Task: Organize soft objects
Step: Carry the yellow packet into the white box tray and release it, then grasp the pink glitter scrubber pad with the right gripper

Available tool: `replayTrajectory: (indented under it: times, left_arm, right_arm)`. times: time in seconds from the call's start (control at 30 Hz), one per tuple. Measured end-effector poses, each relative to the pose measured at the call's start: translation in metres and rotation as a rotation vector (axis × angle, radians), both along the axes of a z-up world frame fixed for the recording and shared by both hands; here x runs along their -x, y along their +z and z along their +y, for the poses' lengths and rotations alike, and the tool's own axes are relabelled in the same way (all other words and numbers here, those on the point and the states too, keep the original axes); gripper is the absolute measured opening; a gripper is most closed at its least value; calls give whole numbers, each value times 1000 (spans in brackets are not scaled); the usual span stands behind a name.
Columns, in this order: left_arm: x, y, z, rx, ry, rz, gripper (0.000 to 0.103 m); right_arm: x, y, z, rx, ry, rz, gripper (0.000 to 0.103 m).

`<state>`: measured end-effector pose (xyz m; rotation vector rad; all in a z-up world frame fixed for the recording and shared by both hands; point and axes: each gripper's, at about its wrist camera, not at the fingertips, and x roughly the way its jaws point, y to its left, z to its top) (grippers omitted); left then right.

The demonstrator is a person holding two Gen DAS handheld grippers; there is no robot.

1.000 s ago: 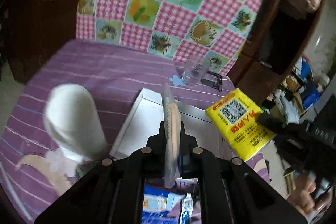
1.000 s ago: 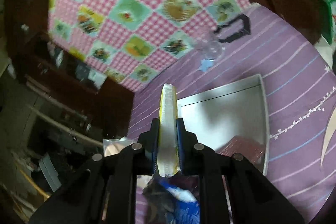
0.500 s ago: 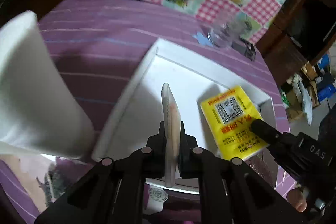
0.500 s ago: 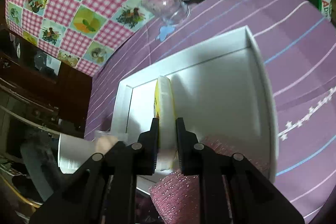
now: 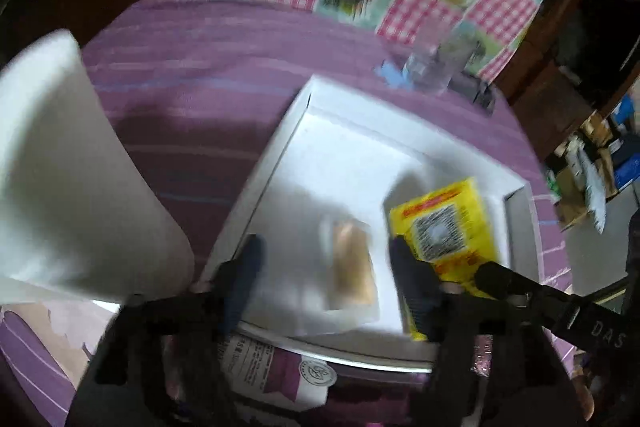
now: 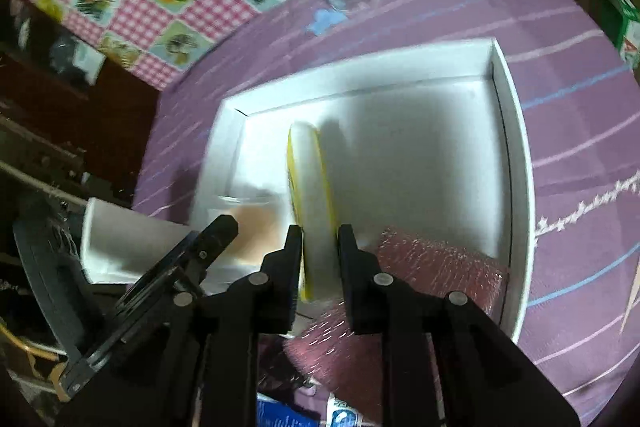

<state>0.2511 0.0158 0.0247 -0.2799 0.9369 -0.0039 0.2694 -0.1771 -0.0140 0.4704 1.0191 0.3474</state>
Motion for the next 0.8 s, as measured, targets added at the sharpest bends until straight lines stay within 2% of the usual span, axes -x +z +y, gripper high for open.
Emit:
replayTrajectory:
  times: [0.07, 0.17, 0.2, 0.33, 0.5, 0.6, 0.73, 0.8]
  left_arm:
    - [7, 13, 3, -13, 10, -39, 75]
    - [13, 26, 5, -38, 26, -64, 76]
    - [14, 28, 6, -49, 28, -63, 76]
    - [16, 31, 7, -83, 21, -44, 76]
    - [15, 30, 12, -11, 12, -19, 76]
    - [15, 30, 9, -24, 12, -20, 76]
    - [15, 30, 8, -42, 13, -17, 76]
    - [15, 30, 8, -34, 11, -14, 76]
  right_arm:
    - [5, 11, -4, 19, -1, -39, 26]
    - [16, 31, -14, 69, 3, -97, 55]
    - [19, 37, -16, 91, 24, -110, 59]
    - [31, 45, -10, 217, 211, -115, 59]
    - [44, 39, 2, 327, 387, -149, 59]
    - [52, 29, 15, 414, 475, -144, 59]
    - [62, 18, 29, 559, 522, -164, 59]
    - [62, 13, 30, 588, 517, -148, 59]
